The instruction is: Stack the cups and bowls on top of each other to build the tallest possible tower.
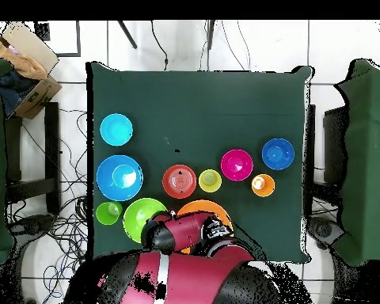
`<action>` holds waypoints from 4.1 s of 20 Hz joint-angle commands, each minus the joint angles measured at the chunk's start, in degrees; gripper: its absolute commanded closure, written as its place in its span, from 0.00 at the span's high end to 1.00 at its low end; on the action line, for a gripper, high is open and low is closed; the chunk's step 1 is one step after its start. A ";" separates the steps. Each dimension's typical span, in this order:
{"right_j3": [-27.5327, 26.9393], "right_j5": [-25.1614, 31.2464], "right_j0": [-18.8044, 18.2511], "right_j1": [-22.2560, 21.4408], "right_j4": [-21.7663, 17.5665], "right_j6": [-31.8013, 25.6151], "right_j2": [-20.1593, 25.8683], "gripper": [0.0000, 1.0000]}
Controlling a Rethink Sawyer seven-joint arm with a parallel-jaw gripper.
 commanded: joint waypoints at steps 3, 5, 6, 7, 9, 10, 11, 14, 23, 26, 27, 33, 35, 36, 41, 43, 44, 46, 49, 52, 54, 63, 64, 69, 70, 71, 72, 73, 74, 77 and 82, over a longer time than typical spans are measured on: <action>-9.31 -3.13 0.40 6.19 -1.95 5.27 2.50 1.00; -9.30 -2.52 0.66 5.89 -1.64 5.31 2.45 1.00; -9.20 -2.31 0.77 5.69 -1.55 5.33 2.41 1.00; -9.16 -2.28 0.79 5.62 -1.45 5.40 2.45 1.00; -9.22 -2.11 0.86 5.51 -1.30 5.44 2.51 1.00; -9.23 -2.04 0.81 5.51 -1.29 5.42 2.56 1.00; -9.26 -2.01 0.79 5.55 -1.26 5.44 2.51 1.00; -9.29 -2.20 0.87 5.63 -1.00 5.74 2.28 1.00; -9.12 0.86 0.15 4.60 -0.57 4.93 3.51 0.00; -8.96 1.37 0.39 3.95 -0.51 4.79 3.60 0.00; -8.76 1.68 0.44 3.51 -0.48 4.71 3.71 0.00; -0.55 14.17 -1.62 -11.34 3.60 3.41 9.28 0.00; 2.52 22.01 -3.32 -18.89 6.84 2.07 12.26 0.00; 3.13 25.87 -3.85 -21.94 8.57 1.37 13.32 0.00; 1.28 40.72 -2.79 -30.64 13.12 -1.55 14.11 0.00; 0.46 44.99 -3.01 -32.84 14.10 -2.69 14.78 0.00; 0.12 47.04 -3.30 -33.90 14.67 -3.26 15.26 0.00; -0.72 50.72 -3.77 -35.51 15.26 -4.76 15.99 0.00; -2.22 52.96 -3.86 -35.88 13.98 -5.99 16.17 0.00; -3.17 51.71 -5.20 -34.07 12.41 -7.18 16.98 0.00; -4.01 49.03 -6.60 -31.11 11.09 -7.78 17.84 0.00; -7.64 37.08 -12.55 -18.23 3.41 -11.02 21.05 0.00; -8.39 37.00 -13.12 -17.37 2.57 -11.57 21.59 0.00; -10.61 38.73 -17.18 -14.97 -0.47 -14.90 25.00 0.00; -10.83 39.45 -17.65 -14.94 -0.89 -15.03 25.65 0.00; -11.06 39.66 -17.92 -14.79 -1.29 -14.83 26.10 0.00; -11.06 39.62 -18.05 -14.63 -1.93 -14.35 26.40 0.00; -11.07 39.59 -18.18 -14.47 -2.57 -13.86 26.69 0.00; -11.08 39.56 -18.31 -14.30 -3.21 -13.38 26.99 0.00; -10.97 39.34 -19.00 -13.82 -4.65 -12.41 28.06 0.00; -11.41 40.07 -19.25 -13.64 -6.13 -10.91 29.11 0.00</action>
